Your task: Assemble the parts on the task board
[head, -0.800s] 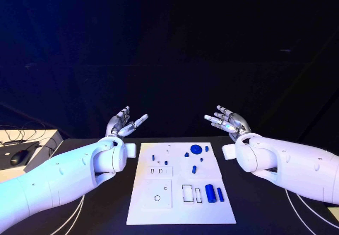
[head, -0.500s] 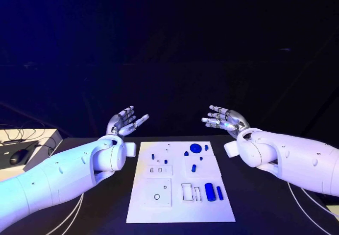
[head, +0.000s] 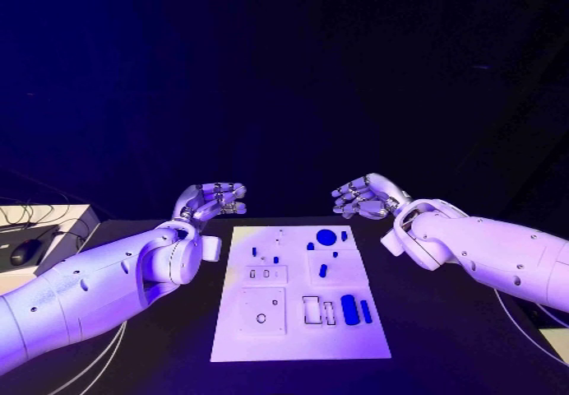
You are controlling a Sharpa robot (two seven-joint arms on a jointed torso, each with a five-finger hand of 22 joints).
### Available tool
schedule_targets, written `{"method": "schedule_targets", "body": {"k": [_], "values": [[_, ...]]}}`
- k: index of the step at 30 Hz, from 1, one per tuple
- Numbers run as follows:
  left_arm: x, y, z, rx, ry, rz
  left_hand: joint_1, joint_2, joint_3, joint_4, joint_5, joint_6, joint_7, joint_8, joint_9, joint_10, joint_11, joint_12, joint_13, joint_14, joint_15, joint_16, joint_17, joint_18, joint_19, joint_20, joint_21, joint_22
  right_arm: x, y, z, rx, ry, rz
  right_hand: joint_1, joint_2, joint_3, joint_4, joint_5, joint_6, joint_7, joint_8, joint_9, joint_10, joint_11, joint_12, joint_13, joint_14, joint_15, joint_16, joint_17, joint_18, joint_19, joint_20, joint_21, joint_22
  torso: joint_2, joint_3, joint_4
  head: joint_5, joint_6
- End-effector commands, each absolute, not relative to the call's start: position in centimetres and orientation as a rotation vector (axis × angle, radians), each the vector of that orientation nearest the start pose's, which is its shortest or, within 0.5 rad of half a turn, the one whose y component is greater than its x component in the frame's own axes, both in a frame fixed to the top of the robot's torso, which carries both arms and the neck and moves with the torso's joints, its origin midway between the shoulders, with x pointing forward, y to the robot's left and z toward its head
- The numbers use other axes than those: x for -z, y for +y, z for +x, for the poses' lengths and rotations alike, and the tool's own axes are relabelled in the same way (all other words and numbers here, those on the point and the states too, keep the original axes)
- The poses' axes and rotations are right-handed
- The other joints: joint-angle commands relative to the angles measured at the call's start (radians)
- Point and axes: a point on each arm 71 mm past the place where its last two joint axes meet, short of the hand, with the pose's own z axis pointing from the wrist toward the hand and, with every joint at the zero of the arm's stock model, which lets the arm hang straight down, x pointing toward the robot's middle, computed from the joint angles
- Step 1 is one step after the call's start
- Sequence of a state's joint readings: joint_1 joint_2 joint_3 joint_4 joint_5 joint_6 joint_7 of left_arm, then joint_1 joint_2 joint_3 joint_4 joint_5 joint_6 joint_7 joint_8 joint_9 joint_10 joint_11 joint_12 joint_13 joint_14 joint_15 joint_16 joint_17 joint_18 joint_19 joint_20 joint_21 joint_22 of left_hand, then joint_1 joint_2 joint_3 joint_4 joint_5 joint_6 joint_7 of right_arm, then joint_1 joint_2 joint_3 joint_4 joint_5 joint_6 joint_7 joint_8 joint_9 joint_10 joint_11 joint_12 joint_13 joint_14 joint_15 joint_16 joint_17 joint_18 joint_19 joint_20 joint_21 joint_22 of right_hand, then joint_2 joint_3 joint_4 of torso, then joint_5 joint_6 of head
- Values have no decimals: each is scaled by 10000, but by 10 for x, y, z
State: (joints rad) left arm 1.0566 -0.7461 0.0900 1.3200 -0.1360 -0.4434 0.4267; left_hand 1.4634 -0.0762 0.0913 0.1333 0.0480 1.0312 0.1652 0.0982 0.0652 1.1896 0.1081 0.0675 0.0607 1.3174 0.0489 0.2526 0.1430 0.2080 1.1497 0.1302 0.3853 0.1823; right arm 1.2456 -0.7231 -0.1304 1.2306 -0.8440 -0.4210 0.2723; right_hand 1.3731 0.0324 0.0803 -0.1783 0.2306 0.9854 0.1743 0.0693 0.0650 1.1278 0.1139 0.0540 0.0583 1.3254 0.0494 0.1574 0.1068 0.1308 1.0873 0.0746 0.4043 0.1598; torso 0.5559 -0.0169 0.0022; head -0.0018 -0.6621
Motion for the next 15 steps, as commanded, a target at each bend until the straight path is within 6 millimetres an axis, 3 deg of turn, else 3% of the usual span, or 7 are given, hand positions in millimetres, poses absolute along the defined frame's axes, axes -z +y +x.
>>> {"method": "schedule_targets", "body": {"k": [1, 3, 5, 6, 9, 12, 15], "values": [[211, 225, 508, 13941, 13276, -10418, -68, 126, -109, -258, 35, 198, -48, -246, -4, 120, -79, -103, -22, 339, -146, 500, 419, -370, 296, -465, 600, 352, 194, -219, 532, -7653, 15551, 42, -195, -165, 42, -169, 308, 1800, -550, -54, 116, 2132, -763, 55, 108, 1625, -1028, 3844, 2092, -224, 2028, -1335, 2307, 1371, 199, -49, 78, -79, -31], [208, 225, 504, 14086, 13359, -10328, -154, 215, -191, -441, 25, 247, -38, -340, -10, 151, -98, -79, -14, 316, -223, 981, 855, -664, 192, -783, 1065, 670, 193, -215, 532, -7256, 15579, -471, -210, -319, 115, -267, 482, 1744, -542, -49, 99, 2179, -881, 62, 140, 1739, -1054, 4784, 2715, -278, 2135, -1482, 2854, 1804, 271, -65, 126, -121, -35], [204, 224, 499, 14241, 13440, -10252, -310, 361, -262, -626, 47, 249, 12, -347, -12, 167, -113, -79, -13, 23, -271, 1738, 1556, -936, -129, -1079, 1793, 1188, 192, -210, 531, -6887, 15581, -945, -367, -359, 207, -243, 610, 1598, -507, -59, 75, 2062, -788, 87, 143, 1811, -1094, 5708, 3342, -276, 2339, -1568, 3697, 2651, 343, -78, 173, -160, -63], [202, 224, 496, 14325, 13480, -10215, -257, 321, -271, -767, -2, 208, -33, -349, -14, 144, -116, -57, -3, -92, -288, 1983, 1785, -966, -312, -1121, 2040, 1370, 192, -208, 531, -6694, 15568, -1183, -453, -422, 234, -233, 641, 1564, -487, -32, 77, 2039, -770, 87, 156, 1667, -1102, 5934, 3538, -349, 2885, -1609, 5098, 4413, 388, -83, 205, -193, -74], [197, 223, 489, 14551, 13564, -10124, -345, 401, -282, -933, 32, 249, -52, -353, -16, 189, -104, -55, -2, -415, -288, 2445, 2253, -987, -773, -1136, 2691, 1836, 190, -200, 531, -6215, 15574, -1774, -648, -540, 371, -201, 698, 1232, -381, -93, 32, 1472, -613, 112, 80, 1672, -989, 6594, 4051, -416, 3181, -1577, 6670, 6486, 524, -107, 286, -270, -61], [190, 220, 483, 14805, 13578, -10033, -354, 399, -284, -962, 29, 164, -22, -341, -11, 75, -93, -69, -6, -440, -274, 2473, 2288, -968, -850, -1127, 2777, 1893, 189, -193, 532, -5816, 15542, -2301, -812, -694, 638, -174, 695, 1095, -360, -76, 63, 859, -417, 70, 47, 1333, -840, 7432, 4802, -244, 3086, -1405, 7171, 7075, 649, -143, 383, -340, -65], [184, 219, 479, 14968, 13577, -9972, -421, 421, -274, -1077, 21, 161, -27, -351, -14, 78, -94, -82, -12, -494, -276, 2559, 2400, -896, -1114, -1067, 3154, 2097, 189, -187, 532, -5530, 15504, -2747, -816, -839, 932, -211, 658, 1179, -421, -80, 94, 942, -439, 55, 56, 1142, -813, 8133, 5387, -48, 3101, -1296, 7455, 7456, 797, -162, 465, -398, -12]]}}
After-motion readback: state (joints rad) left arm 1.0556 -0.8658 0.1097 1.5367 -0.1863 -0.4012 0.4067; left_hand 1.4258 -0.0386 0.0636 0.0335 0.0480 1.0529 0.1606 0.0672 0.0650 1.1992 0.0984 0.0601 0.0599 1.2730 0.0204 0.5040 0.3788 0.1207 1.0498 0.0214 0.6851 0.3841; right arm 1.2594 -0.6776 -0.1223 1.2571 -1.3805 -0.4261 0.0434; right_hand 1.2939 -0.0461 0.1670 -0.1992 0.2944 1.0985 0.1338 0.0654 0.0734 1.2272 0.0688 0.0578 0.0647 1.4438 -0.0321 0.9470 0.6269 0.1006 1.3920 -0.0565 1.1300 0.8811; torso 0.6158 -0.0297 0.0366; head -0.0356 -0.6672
